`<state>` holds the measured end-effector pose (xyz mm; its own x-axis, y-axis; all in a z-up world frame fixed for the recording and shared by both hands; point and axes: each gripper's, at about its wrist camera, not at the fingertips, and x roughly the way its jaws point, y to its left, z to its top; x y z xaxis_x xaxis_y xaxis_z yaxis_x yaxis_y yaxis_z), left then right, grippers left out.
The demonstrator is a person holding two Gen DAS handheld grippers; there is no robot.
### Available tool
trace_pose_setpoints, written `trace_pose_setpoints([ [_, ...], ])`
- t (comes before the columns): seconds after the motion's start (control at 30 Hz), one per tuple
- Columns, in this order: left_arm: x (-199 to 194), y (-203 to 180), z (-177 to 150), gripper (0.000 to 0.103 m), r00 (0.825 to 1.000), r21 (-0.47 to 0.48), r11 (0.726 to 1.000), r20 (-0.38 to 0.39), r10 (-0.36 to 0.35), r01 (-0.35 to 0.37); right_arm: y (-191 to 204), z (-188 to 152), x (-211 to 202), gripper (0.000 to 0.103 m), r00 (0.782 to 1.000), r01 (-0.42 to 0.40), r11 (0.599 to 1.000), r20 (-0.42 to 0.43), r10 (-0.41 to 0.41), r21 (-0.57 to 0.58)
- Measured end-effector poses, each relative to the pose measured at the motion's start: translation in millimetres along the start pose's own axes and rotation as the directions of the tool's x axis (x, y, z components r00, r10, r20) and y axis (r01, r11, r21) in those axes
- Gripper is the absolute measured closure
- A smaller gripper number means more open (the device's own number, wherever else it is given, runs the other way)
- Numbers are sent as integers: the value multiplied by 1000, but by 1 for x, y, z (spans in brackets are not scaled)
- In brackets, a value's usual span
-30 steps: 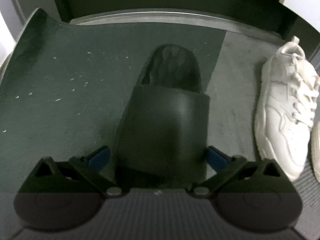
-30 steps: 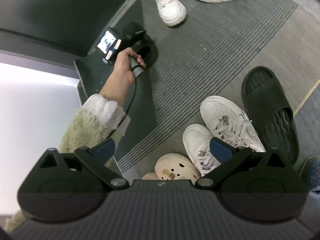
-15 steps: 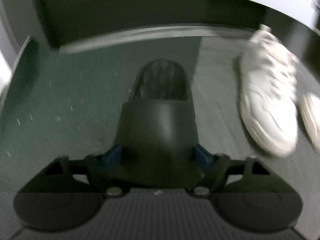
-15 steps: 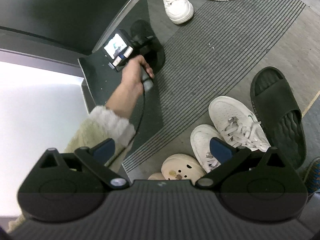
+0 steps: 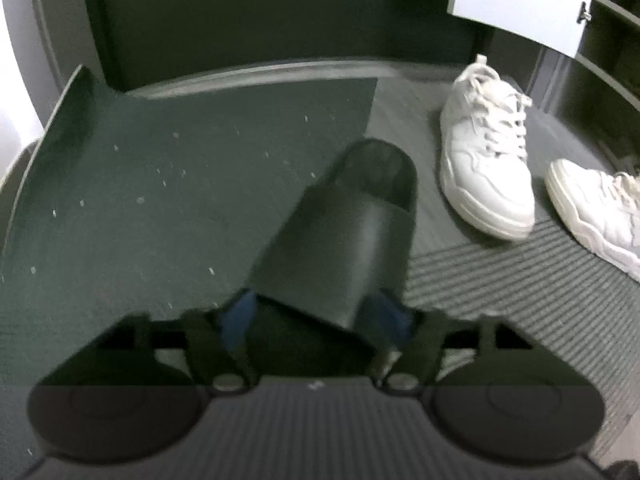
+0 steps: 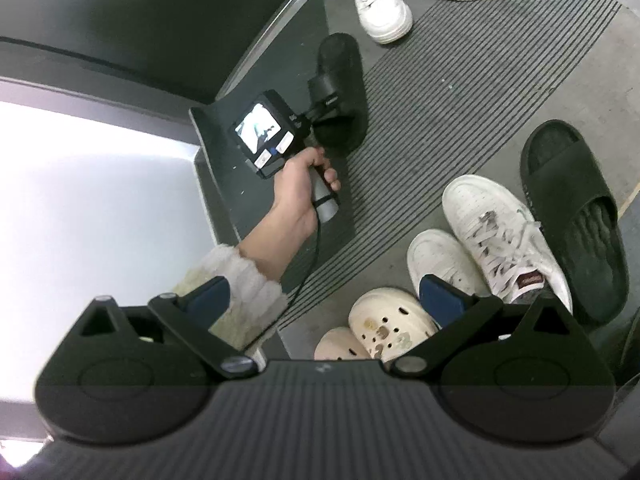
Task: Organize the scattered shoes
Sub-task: 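Grasp the second black slide by its strap with the left gripper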
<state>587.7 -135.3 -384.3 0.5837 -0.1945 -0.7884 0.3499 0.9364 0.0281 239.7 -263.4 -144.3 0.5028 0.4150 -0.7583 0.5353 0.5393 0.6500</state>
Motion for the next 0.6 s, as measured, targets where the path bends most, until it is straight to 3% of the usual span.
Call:
trace_pose_setpoints([
  [0.07,-1,0,4,4,999,15,1000,25,-24,23,-2,0,1,0,1000,-2,1000,0,2,1],
  [0.13,0,0,6,2,997,29,997,42,-70,69,-2,2,2,0,1000,-1,1000,-1,1,2],
  [0.23,13,-7,11,1,997,66,996,46,-56,53,-3,6,4,0,1000,5,1000,-6,-5,6],
  [0.3,27,-10,15,1,998,57,997,16,-61,60,-3,7,8,0,1000,8,1000,-15,-8,8],
  [0.43,59,-16,20,0,988,28,990,-61,-139,141,-4,11,15,0,999,20,1000,-35,-20,-3],
  [0.6,80,-33,22,0,996,123,991,-79,-38,48,-8,16,17,0,998,40,999,-42,-39,8],
])
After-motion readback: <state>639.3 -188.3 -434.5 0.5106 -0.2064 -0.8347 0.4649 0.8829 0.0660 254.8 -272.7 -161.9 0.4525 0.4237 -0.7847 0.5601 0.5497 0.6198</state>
